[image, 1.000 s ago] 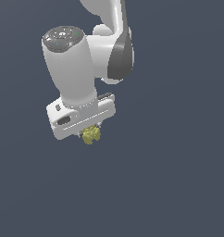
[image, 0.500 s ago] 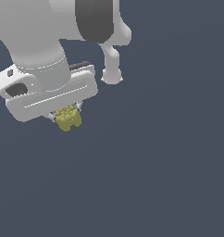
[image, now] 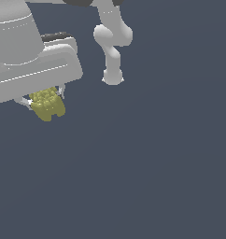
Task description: Pick up the object and move it to a goal position.
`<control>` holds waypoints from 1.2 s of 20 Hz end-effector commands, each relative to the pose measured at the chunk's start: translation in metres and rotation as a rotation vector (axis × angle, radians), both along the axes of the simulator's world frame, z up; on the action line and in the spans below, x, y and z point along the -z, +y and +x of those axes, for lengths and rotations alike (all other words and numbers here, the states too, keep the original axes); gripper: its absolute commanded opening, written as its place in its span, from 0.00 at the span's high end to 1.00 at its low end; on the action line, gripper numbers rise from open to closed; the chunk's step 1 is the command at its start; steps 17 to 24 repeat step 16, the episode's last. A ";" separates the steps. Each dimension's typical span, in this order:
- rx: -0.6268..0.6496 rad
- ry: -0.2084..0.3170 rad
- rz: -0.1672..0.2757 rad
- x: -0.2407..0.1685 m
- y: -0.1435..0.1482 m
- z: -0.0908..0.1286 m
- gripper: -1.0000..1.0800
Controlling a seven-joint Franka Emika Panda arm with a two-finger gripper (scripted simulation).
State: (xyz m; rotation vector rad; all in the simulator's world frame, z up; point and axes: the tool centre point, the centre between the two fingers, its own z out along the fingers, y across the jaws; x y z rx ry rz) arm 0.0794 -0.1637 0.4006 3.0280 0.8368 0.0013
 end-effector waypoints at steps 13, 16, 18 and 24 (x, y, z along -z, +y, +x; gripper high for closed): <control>0.000 0.001 0.000 -0.028 -0.015 0.004 1.00; 0.000 0.001 0.000 -0.028 -0.015 0.004 1.00; 0.000 0.001 0.000 -0.028 -0.015 0.004 1.00; 0.000 0.001 0.000 -0.028 -0.015 0.004 1.00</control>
